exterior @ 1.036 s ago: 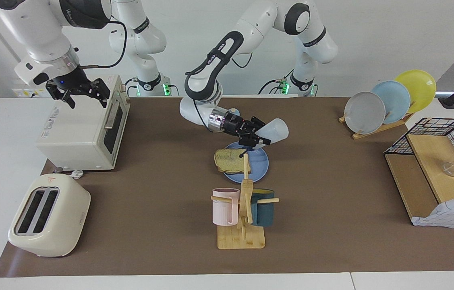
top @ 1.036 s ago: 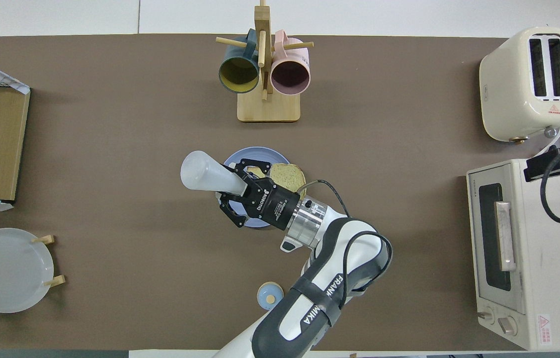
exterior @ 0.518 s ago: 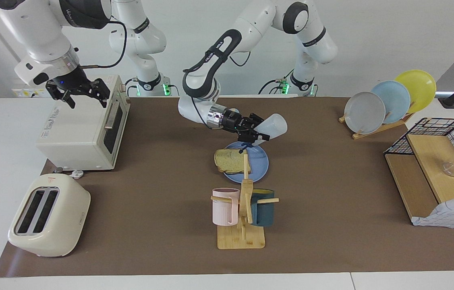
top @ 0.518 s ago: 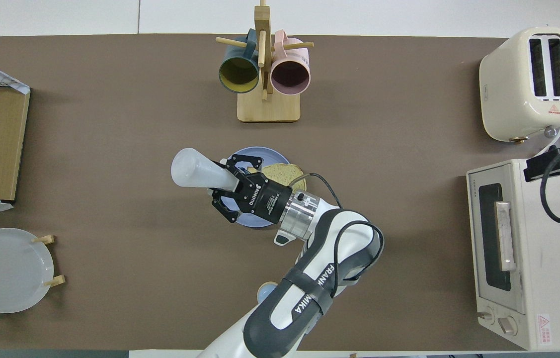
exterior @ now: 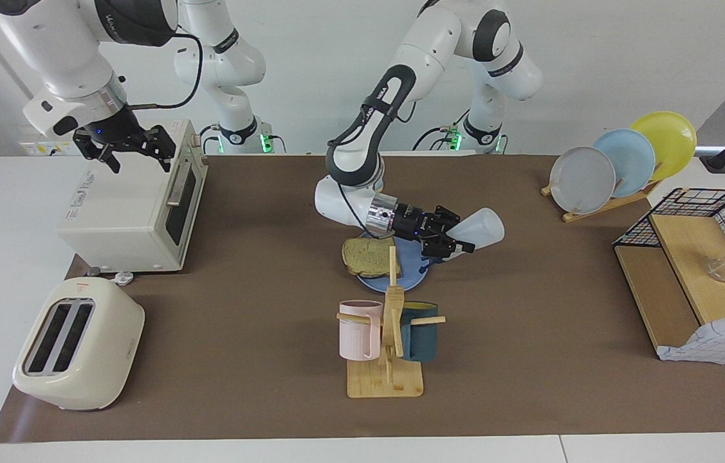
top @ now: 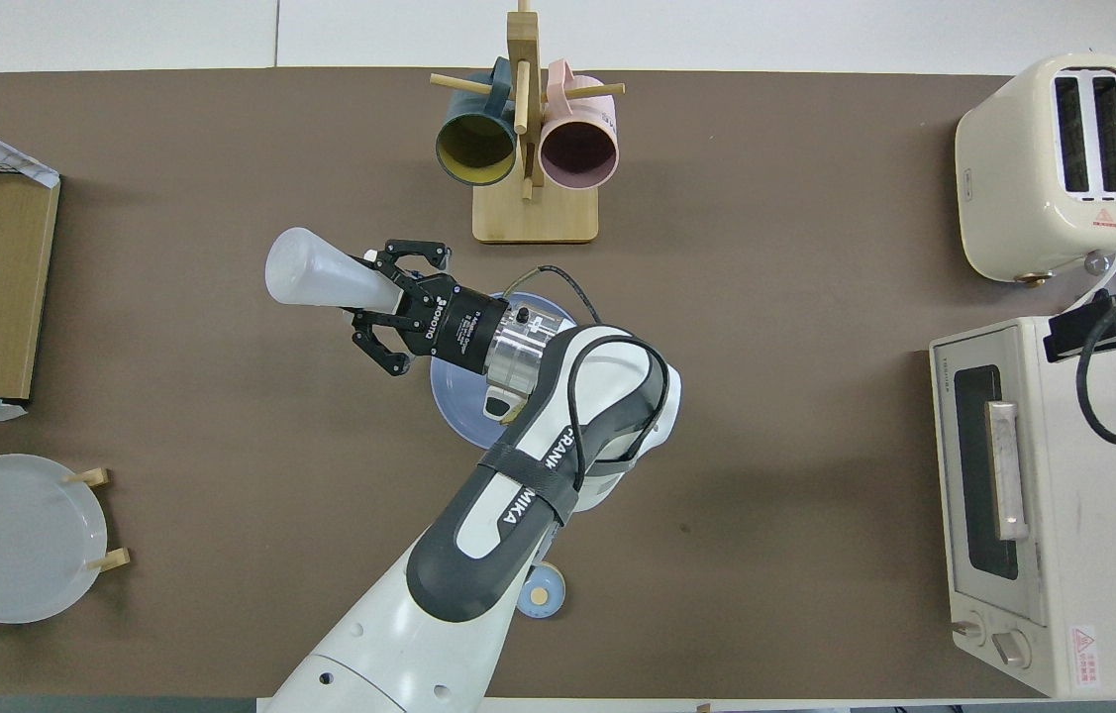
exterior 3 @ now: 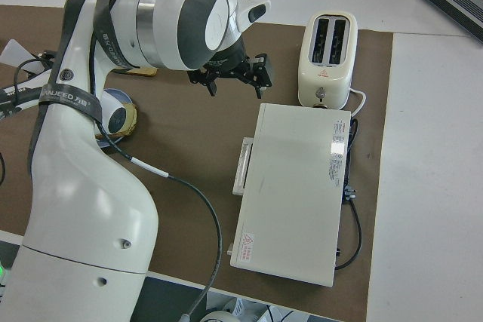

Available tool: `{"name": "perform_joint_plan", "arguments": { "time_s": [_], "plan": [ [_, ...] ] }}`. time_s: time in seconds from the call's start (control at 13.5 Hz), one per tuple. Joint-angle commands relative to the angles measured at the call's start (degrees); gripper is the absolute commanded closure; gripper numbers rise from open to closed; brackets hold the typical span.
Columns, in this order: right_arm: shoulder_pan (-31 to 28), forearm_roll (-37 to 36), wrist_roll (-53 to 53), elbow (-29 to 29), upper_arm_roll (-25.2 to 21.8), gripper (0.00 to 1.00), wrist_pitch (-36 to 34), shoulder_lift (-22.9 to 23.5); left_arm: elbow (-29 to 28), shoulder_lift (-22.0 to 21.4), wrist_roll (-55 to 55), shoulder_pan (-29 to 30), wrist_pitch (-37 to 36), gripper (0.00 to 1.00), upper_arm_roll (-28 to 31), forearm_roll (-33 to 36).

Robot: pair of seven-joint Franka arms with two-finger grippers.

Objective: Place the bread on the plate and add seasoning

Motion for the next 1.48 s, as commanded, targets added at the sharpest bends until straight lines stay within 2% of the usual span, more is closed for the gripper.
{"name": "perform_joint_plan", "arguments": {
  "time_s": [0.0,0.52,0.74,0.96,1.41],
  "plan": [
    [-0.49,1.11,-1.7,-0.8,0.06,0.0,0.14,-0.64,0.57,0.46,0.33,-1.46,-0.43,1.0,-0.04,0.55],
    [-0.49,1.11,-1.7,-0.8,0.06,0.0,0.14,-0.64,0.75,-0.07,0.33,-11.82,-5.0,1.0,-0.13,-5.25],
    [-0.49,1.11,-1.7,-0.8,0.06,0.0,0.14,-0.64,0.84,-0.07,0.33,-12.98,-5.8,1.0,-0.04,-6.31],
    [-0.49,1.11,-1.7,-0.8,0.06,0.0,0.14,-0.64,0.66,0.01,0.24,-10.97,-4.57,1.0,0.13,-5.78],
    [-0.49,1.11,-1.7,-0.8,0.06,0.0,0.14,-0.64,0.4,0.37,0.15,-1.39,0.35,1.0,0.14,-1.22]
  ]
}}
